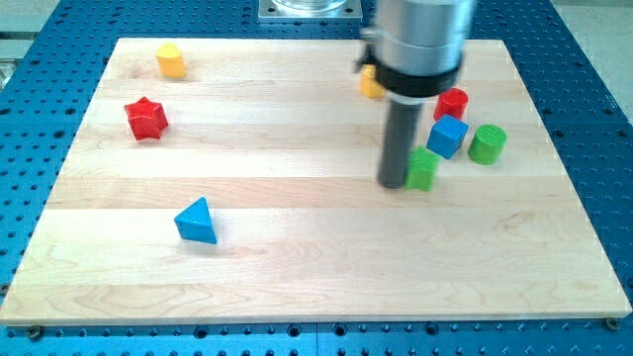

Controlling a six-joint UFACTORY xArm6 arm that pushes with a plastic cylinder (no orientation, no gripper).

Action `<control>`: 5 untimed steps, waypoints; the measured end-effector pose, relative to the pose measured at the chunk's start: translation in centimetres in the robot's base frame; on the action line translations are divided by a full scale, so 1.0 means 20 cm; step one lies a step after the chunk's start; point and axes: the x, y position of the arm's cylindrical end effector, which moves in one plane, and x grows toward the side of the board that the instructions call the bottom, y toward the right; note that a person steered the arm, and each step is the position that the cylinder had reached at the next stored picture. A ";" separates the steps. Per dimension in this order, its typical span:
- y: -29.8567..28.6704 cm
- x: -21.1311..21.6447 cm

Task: Push the triangle into the blue cube

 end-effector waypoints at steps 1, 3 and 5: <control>-0.07 0.01; 0.26 0.04; -0.99 0.69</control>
